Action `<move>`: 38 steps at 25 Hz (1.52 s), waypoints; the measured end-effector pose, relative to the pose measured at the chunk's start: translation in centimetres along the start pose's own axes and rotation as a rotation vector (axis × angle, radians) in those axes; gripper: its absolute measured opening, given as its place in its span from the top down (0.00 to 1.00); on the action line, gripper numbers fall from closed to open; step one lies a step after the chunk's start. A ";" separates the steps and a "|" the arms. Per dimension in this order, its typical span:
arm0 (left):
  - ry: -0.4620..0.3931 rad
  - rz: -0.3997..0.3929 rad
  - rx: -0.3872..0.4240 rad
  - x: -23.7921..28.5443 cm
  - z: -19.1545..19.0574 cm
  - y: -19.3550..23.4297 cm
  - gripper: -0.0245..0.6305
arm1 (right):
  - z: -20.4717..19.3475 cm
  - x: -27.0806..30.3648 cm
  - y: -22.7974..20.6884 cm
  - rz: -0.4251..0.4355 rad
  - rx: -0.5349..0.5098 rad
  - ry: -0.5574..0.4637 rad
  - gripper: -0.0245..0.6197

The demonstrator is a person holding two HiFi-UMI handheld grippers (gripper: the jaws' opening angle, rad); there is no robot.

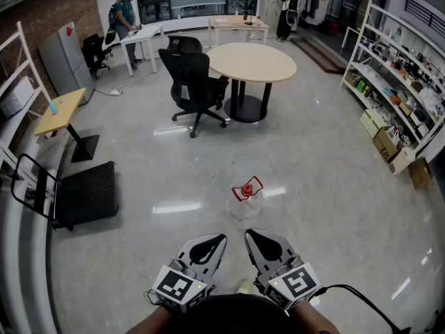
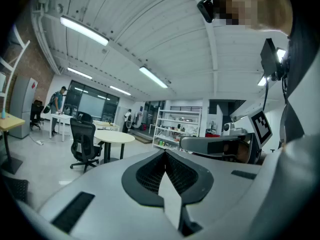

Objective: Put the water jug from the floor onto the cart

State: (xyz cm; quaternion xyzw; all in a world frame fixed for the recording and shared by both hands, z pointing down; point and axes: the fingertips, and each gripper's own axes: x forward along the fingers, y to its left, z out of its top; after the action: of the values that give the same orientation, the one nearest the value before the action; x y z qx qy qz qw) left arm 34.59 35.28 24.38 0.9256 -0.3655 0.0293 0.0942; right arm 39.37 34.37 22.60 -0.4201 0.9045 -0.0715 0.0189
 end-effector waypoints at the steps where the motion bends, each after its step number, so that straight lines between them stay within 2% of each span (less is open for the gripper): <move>1: 0.006 0.006 -0.006 0.0 0.0 0.1 0.96 | 0.0 0.0 0.0 0.000 0.001 0.001 0.96; 8: 0.002 -0.002 0.001 0.1 -0.5 -0.3 0.96 | -1.3 -0.5 -0.1 -0.011 0.036 0.051 0.96; 13: 0.007 -0.001 -0.008 0.1 -0.6 -0.3 0.96 | -1.4 -0.6 -0.1 -0.008 0.039 0.051 0.96; 17: 0.004 0.002 0.004 0.6 -0.5 -0.5 0.96 | 0.2 -0.5 -0.5 0.010 0.049 -0.038 0.96; 26: 0.029 -0.025 0.019 2.5 -2.2 -2.1 0.96 | -0.4 -1.9 -2.2 -0.013 0.020 -0.060 0.95; 38: 0.061 -0.003 0.020 8.4 -3.1 -4.7 0.96 | -0.6 -4.6 -7.7 0.002 0.014 -0.059 0.95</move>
State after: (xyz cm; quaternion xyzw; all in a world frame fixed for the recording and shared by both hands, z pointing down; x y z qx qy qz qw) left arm 43.96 33.64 27.70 0.9257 -0.3607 0.0608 0.0961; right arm 48.09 33.01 24.16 -0.4210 0.9034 -0.0653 0.0485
